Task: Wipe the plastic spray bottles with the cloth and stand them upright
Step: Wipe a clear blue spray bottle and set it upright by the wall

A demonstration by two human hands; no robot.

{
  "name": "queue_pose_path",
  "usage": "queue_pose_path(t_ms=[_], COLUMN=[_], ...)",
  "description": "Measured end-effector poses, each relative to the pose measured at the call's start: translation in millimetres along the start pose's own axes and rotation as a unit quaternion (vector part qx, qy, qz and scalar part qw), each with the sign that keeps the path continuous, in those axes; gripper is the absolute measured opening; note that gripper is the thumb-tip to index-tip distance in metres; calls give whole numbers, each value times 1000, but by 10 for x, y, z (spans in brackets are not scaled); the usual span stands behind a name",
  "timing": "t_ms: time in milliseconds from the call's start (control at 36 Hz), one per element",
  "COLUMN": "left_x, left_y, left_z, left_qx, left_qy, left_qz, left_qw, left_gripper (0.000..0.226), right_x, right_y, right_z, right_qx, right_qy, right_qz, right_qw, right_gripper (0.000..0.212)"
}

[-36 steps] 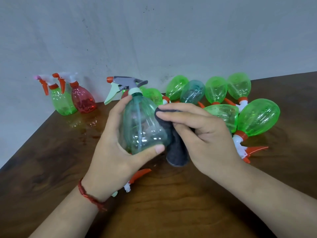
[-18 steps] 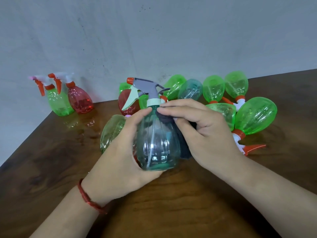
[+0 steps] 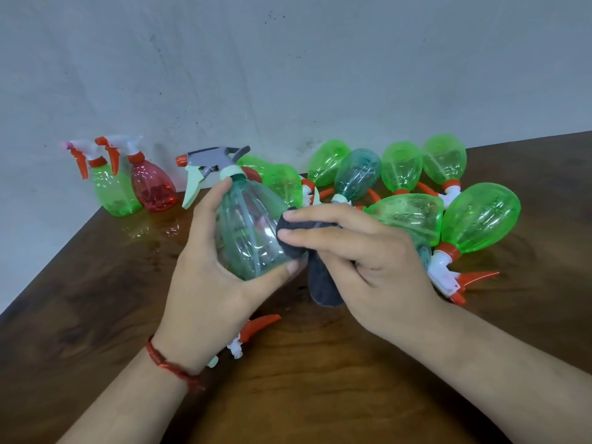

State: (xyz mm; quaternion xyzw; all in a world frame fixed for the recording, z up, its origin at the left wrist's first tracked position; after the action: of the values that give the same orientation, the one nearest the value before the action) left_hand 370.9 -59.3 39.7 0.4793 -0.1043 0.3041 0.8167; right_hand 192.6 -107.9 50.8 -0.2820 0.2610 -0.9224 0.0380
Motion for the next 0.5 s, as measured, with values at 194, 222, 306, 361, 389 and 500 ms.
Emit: queue_pose_path(t_ms=[194,222,306,361,389,500], left_x=[-222,-265,-362,-370,-361,-332], left_y=[28,65,152,158,161,190], left_z=[-50,-70,-116,-118,-113,-92], left_qx=[-32,-39,-61,-71,-77,-94], left_qy=[-102,-113,-137,-143,-143,-122], left_qz=[-29,-26,-12,8,23,86], left_qw=[994,993,989,987,986,984], left_gripper=[115,115,111,112,112,110], right_x=[78,90,125,151,164,180], right_y=[243,258,282,268,248,116], right_z=[72,76,87,102,108,101], right_qx=[-96,-102,-114,-111,-104,-44], right_qy=[35,36,34,30,27,21], right_qz=[108,114,121,111,95,0], right_qw=[989,988,985,987,990,999], right_gripper=[37,38,39,39,39,38])
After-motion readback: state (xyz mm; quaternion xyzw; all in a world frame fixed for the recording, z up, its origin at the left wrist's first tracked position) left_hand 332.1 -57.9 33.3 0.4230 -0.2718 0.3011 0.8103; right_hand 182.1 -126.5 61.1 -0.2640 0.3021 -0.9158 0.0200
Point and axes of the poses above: each hand's wrist, its own z-axis towards the middle knuckle, its own x-axis out of the back of the hand, y = z × x, the point moved 8 cm from there along z, towards the middle knuckle, and after that the axes turned 7 degrees about -y, right-handed, at the moved point
